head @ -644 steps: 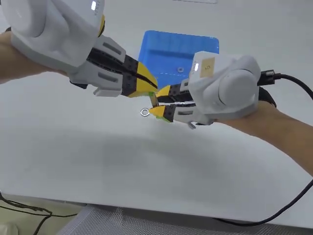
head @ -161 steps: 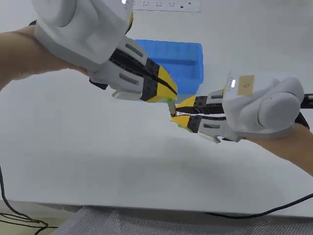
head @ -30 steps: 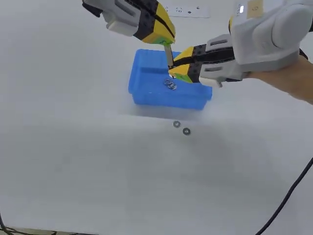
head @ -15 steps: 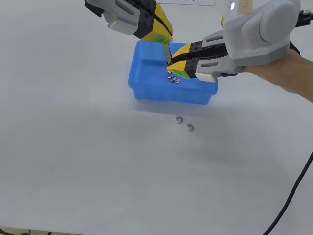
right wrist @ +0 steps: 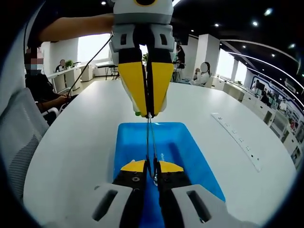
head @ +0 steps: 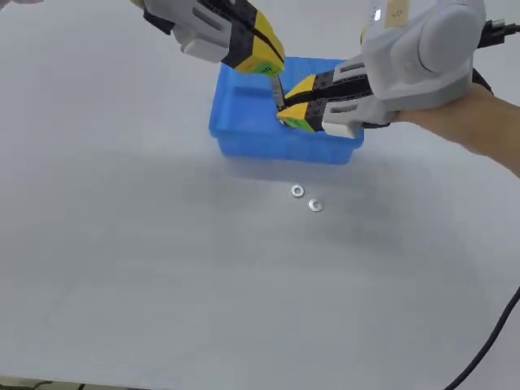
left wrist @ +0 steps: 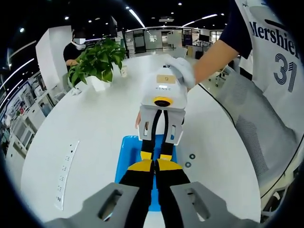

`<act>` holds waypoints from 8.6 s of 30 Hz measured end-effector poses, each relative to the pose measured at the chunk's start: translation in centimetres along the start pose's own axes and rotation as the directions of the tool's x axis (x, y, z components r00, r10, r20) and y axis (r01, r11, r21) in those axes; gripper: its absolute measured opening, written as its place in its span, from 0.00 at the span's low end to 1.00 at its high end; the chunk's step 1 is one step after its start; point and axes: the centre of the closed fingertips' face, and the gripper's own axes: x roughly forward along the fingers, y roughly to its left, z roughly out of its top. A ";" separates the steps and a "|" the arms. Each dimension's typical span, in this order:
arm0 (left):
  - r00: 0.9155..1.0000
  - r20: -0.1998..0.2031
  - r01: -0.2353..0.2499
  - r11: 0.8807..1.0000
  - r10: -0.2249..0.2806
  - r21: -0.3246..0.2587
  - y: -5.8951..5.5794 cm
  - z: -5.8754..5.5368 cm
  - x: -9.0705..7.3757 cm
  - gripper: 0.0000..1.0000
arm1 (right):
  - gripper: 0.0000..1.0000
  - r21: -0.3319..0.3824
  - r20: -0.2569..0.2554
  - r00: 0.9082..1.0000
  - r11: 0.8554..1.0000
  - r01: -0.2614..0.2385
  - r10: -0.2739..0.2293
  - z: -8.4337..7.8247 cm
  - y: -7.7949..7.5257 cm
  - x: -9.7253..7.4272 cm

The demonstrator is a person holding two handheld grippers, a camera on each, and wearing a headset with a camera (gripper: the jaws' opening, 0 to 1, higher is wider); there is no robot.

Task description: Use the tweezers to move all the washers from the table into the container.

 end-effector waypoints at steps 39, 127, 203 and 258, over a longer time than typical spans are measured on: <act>0.999 0.034 -0.039 0.996 0.037 0.078 -2.4 4.7 -2.5 0.06 | 0.11 -0.086 0.041 0.996 0.993 0.080 -0.077 3.8 0.6 -3.7; 0.992 0.126 0.016 1.000 -0.015 -0.006 -10.4 3.4 3.5 0.05 | 0.11 0.011 -0.009 1.000 0.999 0.030 -0.030 -1.8 9.9 -6.0; 0.997 0.051 0.052 0.999 -0.052 0.002 -10.6 2.5 3.9 0.05 | 0.11 -0.016 -0.039 0.996 0.997 -0.080 0.079 -2.2 10.2 -4.7; 0.996 0.091 -0.034 0.990 0.021 0.136 -5.7 7.2 -2.2 0.05 | 0.10 -0.155 0.045 0.999 0.988 0.017 -0.010 5.6 4.4 -6.4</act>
